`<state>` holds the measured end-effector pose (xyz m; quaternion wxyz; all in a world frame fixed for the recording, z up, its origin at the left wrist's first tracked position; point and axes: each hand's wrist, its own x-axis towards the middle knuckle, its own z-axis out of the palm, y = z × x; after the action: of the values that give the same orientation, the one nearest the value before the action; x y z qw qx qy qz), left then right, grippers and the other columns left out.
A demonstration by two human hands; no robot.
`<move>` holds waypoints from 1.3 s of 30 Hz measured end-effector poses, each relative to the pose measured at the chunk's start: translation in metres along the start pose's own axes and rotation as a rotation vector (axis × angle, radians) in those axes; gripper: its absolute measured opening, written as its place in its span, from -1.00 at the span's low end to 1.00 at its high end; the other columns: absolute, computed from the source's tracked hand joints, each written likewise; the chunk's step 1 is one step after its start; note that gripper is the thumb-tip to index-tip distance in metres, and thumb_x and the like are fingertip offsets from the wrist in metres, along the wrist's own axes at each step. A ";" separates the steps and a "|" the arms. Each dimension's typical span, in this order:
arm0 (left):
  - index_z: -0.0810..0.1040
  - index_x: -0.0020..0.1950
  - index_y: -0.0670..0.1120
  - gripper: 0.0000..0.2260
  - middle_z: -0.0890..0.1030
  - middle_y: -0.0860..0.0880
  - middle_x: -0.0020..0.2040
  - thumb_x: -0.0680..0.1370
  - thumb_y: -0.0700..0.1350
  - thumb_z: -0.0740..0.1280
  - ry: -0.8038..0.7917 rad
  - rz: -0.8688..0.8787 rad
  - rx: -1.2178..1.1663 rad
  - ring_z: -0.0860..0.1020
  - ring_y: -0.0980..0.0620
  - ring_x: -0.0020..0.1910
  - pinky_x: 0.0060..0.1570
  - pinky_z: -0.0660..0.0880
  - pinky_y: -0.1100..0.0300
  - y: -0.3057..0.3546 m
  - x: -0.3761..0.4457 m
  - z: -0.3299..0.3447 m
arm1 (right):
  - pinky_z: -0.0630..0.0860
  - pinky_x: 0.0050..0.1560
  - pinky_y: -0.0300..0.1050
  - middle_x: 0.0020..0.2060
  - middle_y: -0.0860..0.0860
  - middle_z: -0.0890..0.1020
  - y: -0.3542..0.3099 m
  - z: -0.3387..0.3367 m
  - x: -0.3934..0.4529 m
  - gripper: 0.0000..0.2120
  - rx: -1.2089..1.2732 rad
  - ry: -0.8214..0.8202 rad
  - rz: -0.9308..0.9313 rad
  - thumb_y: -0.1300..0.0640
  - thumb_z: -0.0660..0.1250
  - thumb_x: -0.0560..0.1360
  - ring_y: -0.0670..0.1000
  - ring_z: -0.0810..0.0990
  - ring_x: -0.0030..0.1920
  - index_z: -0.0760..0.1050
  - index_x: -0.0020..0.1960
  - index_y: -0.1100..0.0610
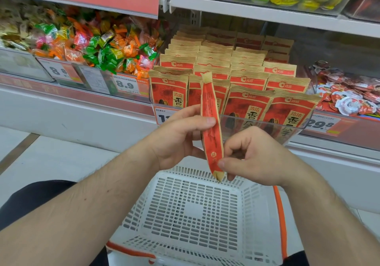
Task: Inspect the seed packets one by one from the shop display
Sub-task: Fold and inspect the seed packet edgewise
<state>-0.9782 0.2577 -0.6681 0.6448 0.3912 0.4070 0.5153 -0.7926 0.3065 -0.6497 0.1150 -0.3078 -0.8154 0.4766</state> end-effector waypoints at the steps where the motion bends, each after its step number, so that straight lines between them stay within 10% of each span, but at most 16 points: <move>1: 0.66 -0.14 0.05 -0.78 0.57 -0.20 -0.02 0.24 0.01 0.48 0.001 -0.004 0.001 0.60 -0.14 -0.09 -0.28 0.59 0.00 0.000 0.000 0.000 | 0.63 -0.20 0.20 -0.38 0.16 0.68 -0.001 -0.001 0.000 -0.87 0.011 -0.019 0.013 0.31 0.44 0.46 0.09 0.68 -0.35 0.64 -0.25 0.34; 11: 0.63 0.13 -0.10 -0.50 0.62 -0.17 -0.01 0.23 -0.01 0.57 -0.065 0.011 -0.001 0.62 -0.14 -0.06 -0.06 0.60 -0.05 -0.003 0.000 -0.003 | 0.48 -0.33 -0.05 -0.32 -0.08 0.61 0.008 -0.002 0.002 -0.68 0.194 0.091 -0.007 -0.05 0.53 0.28 0.05 0.48 -0.36 0.47 -0.21 0.11; 18: 0.62 0.24 -0.16 -0.39 0.64 -0.21 0.19 0.35 0.20 0.54 -0.101 0.014 -0.093 0.63 -0.14 0.14 0.12 0.59 -0.04 -0.012 0.001 0.000 | 0.61 0.01 0.02 -0.02 -0.06 0.69 0.012 0.004 0.010 -0.28 0.341 0.353 0.091 -0.10 0.58 0.09 -0.08 0.69 -0.04 0.45 0.19 0.04; 23: 0.51 0.31 -0.10 -0.58 0.67 -0.13 0.18 0.57 0.13 0.24 0.006 -0.019 0.087 0.65 -0.09 0.15 0.10 0.61 0.04 -0.006 0.000 0.007 | 0.62 0.01 0.06 -0.05 -0.06 0.73 0.011 0.000 0.009 -0.49 0.328 0.386 0.075 -0.08 0.53 0.20 -0.02 0.70 -0.02 0.57 0.11 0.03; 28: 0.54 0.21 -0.05 -0.65 0.72 0.00 0.02 0.61 0.10 0.11 0.036 -0.043 0.228 0.69 0.04 0.00 -0.09 0.60 0.22 0.008 0.002 0.014 | 0.43 -0.48 -0.15 -0.34 0.03 0.68 0.008 -0.004 0.007 -0.82 0.406 0.388 0.121 0.12 0.40 0.49 0.01 0.56 -0.45 0.54 0.07 0.14; 39: 0.55 0.23 -0.10 -0.77 0.70 -0.11 -0.10 0.60 -0.09 0.29 0.212 0.064 0.086 0.66 -0.06 -0.16 -0.23 0.57 0.06 0.049 0.032 0.044 | 0.39 -0.63 -0.24 -0.42 0.10 0.62 -0.013 -0.047 -0.003 -0.91 0.791 0.648 0.075 0.15 0.30 0.56 -0.05 0.47 -0.59 0.50 -0.03 0.19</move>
<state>-0.9500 0.2936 -0.6113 0.5639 0.3747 0.4820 0.5561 -0.7726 0.3334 -0.6140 0.4524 -0.4016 -0.4838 0.6324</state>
